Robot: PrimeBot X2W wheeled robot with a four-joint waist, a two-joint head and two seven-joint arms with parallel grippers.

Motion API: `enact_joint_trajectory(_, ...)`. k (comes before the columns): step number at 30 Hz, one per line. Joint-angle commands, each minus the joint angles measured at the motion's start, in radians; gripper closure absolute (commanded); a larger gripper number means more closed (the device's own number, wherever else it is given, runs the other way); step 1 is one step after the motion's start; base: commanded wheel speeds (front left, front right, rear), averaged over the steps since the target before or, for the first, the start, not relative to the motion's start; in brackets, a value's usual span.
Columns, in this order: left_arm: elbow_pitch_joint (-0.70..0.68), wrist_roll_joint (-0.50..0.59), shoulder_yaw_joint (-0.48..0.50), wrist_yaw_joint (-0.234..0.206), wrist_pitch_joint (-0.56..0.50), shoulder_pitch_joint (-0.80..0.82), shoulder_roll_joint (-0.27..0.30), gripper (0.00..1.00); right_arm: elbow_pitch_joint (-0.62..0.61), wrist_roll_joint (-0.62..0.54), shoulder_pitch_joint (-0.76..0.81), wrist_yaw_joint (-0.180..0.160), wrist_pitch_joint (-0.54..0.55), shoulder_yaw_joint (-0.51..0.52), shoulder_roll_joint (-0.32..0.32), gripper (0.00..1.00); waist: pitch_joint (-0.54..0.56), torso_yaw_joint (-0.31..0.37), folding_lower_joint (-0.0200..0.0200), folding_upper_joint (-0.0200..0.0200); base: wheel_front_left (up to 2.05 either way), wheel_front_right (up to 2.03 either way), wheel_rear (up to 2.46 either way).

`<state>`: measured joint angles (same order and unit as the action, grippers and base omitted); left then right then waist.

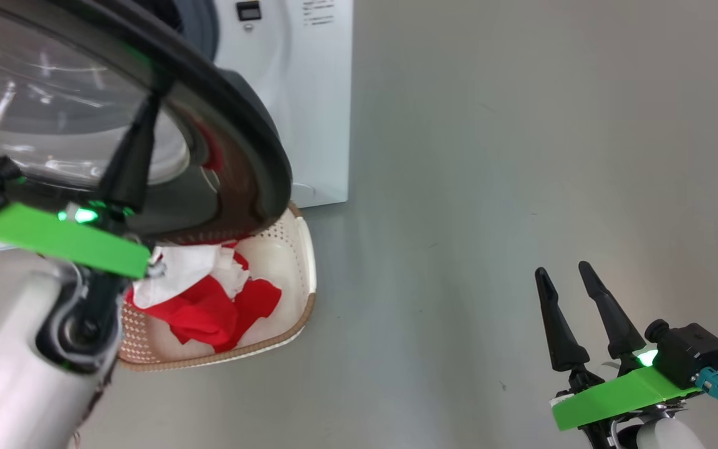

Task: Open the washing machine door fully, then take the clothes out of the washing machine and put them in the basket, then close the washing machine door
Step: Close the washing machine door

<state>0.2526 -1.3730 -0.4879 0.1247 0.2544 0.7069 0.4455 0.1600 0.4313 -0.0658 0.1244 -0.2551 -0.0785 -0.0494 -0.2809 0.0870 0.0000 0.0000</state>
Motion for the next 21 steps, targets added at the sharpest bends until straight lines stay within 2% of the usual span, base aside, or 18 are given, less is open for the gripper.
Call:
enact_joint_trajectory(1, 0.005, 0.005, 0.048, 0.006, 0.007, 0.061, 0.031, 1.00, -0.027, 0.007, -0.020, 0.006, -0.007, -0.026, -0.001, 0.00, -0.005, 0.014, 0.0000, 0.0000, 0.00, 0.00, 0.00)
enact_joint_trajectory(11, 0.072, 0.010, 0.053, 0.006, 0.007, 0.092, 0.026, 1.00, -0.028, 0.008, -0.013, 0.006, -0.007, -0.019, -0.001, 0.00, 0.002, 0.015, 0.0000, 0.0000, 0.00, 0.00, 0.00)
enact_joint_trajectory(14, 0.072, 0.020, 0.044, 0.006, 0.007, 0.047, 0.022, 1.00, -0.026, 0.003, -0.008, 0.006, -0.007, -0.009, -0.001, 0.00, 0.013, -0.002, 0.0000, 0.0000, 0.00, 0.00, 0.00)
enact_joint_trajectory(21, 0.068, 0.044, 0.102, 0.006, 0.007, -0.099, -0.007, 1.00, -0.018, -0.016, 0.003, 0.006, -0.007, -0.001, -0.001, 0.00, 0.049, -0.036, 0.0000, 0.0000, 0.00, 0.00, 0.00)
